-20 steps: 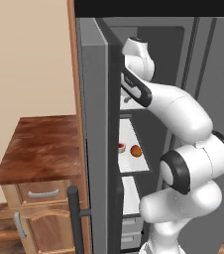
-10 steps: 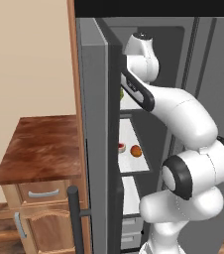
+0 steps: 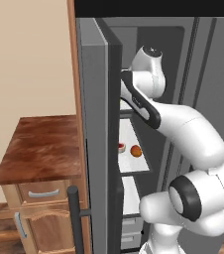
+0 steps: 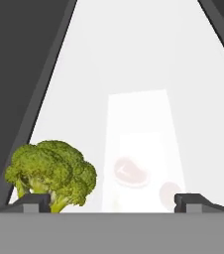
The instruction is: Take the steak and broccoli from the highest rack and move them to the second highest rack where the mango and lemon wedge are located, to maximize freezer space. Close the freezer door after rearranging.
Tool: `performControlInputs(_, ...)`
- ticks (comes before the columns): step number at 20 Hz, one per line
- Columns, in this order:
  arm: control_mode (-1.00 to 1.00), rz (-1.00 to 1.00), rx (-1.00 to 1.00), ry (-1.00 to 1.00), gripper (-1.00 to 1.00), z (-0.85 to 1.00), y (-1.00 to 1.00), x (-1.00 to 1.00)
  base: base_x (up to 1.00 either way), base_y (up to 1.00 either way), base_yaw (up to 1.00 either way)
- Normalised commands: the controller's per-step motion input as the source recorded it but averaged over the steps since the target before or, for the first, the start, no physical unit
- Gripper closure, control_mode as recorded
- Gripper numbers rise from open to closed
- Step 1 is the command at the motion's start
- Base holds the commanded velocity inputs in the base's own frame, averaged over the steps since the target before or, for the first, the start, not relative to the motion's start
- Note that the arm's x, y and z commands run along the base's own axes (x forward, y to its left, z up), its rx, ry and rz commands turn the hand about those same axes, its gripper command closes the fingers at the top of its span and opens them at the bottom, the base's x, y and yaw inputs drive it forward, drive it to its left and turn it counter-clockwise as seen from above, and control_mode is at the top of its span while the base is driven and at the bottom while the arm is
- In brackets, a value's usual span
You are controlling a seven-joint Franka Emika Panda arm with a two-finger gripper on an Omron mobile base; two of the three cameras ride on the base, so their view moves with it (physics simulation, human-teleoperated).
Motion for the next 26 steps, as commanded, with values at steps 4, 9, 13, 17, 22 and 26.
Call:
performControlInputs(4, -1.00, 0.00, 0.01, 0.00, -1.00, 0.00, 0.35, 0.23, 0.00, 0.00, 0.00)
performControlInputs(9, -1.00, 0.00, 0.07, 0.00, -1.00, 0.09, 0.46, 0.28, 0.00, 0.00, 0.00)
performControlInputs(13, -1.00, 0.00, 0.01, 0.05, -1.00, 0.00, 0.48, 0.09, 0.00, 0.00, 0.00)
performControlInputs(17, -1.00, 0.00, 0.00, 0.15, -1.00, 0.00, 0.48, 0.03, 0.00, 0.00, 0.00)
performControlInputs(22, -1.00, 0.00, -0.03, 0.23, -1.00, -0.16, 0.37, 0.00, 0.00, 0.00, 0.00)
performControlInputs(26, -1.00, 0.00, -0.15, 0.01, -1.00, -0.22, -0.06, -0.01, 0.00, 0.00, 0.00)
